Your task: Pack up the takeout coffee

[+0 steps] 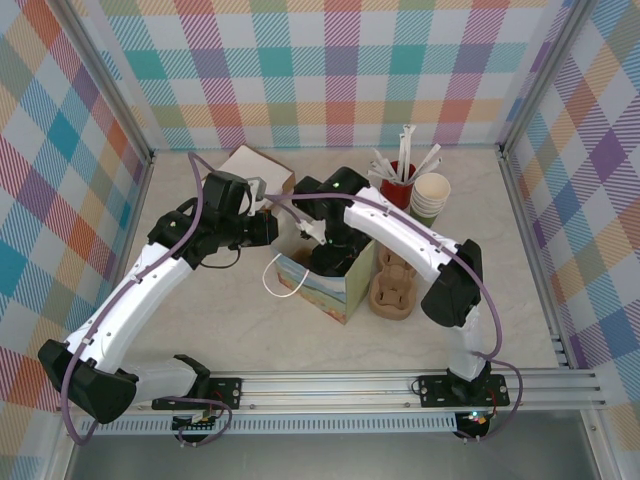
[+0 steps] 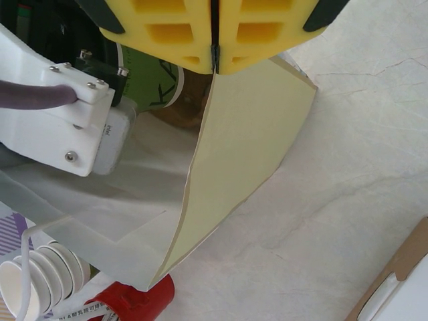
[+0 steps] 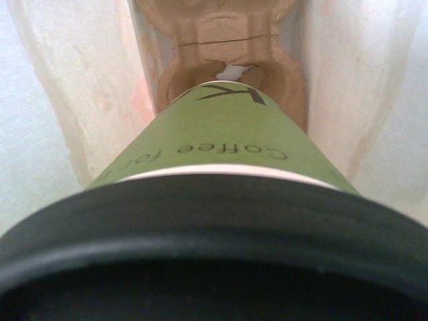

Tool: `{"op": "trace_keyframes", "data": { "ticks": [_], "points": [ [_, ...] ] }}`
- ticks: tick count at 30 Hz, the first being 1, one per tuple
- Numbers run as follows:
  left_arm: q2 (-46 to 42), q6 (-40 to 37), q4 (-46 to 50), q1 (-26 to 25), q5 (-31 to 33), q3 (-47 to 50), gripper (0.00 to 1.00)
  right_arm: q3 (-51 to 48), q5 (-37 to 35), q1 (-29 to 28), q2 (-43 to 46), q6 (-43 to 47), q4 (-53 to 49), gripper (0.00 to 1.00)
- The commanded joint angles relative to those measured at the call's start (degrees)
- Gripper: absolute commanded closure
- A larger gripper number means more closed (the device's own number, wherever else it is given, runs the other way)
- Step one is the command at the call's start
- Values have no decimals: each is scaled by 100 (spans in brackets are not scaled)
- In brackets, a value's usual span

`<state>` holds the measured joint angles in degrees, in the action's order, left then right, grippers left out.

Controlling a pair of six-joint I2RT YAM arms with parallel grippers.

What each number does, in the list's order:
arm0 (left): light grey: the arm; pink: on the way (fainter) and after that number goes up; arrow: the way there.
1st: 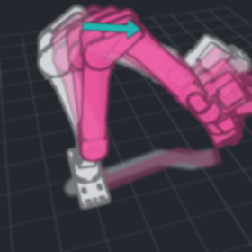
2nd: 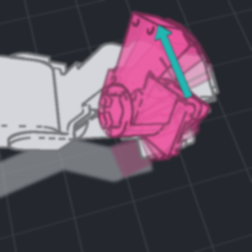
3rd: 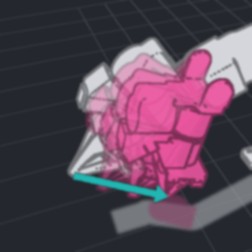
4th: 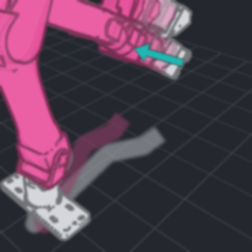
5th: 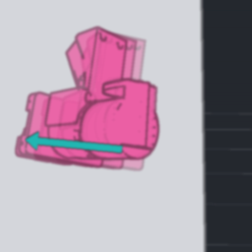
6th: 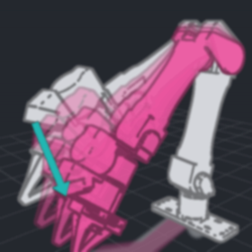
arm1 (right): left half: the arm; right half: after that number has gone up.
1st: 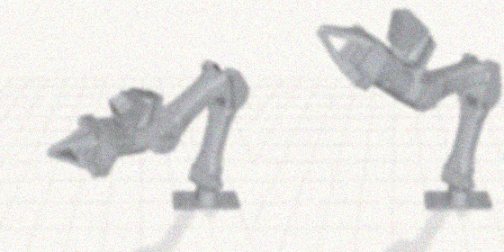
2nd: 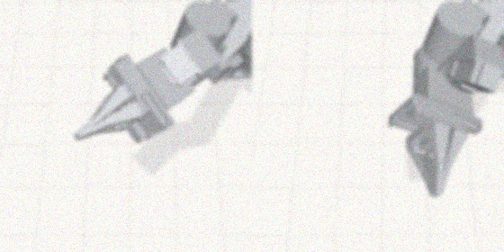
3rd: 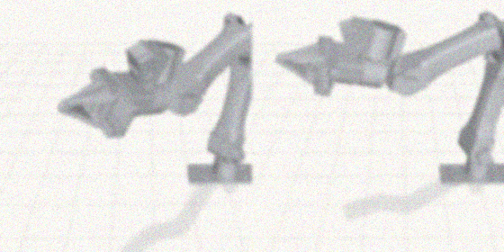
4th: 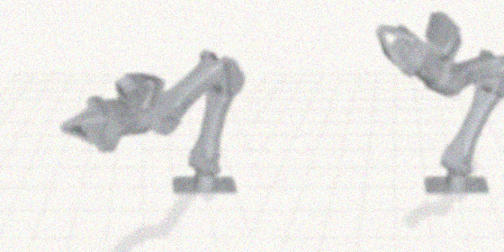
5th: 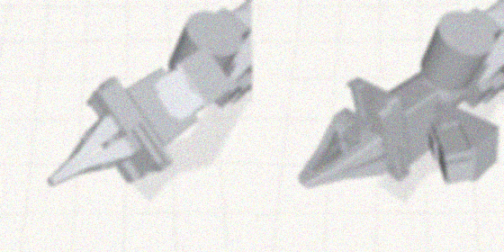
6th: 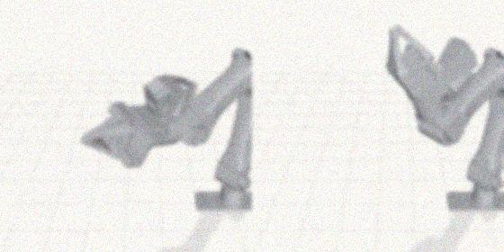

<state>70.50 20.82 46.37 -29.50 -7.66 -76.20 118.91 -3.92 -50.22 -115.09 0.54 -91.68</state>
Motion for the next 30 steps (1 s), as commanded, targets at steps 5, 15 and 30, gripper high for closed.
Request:
{"op": "trace_keyframes", "data": {
  "ticks": [5,15,30],
  "points": [
    [-35,54,56,40,113,79,90,-334,20,67,12,237,219,25],
    [6,-8,138,49,323,114,69,-601,50,117,72,438,446,25],
    [66,-64,153,93,397,159,67,-883,12,204,74,681,668,24]
  ]
}}
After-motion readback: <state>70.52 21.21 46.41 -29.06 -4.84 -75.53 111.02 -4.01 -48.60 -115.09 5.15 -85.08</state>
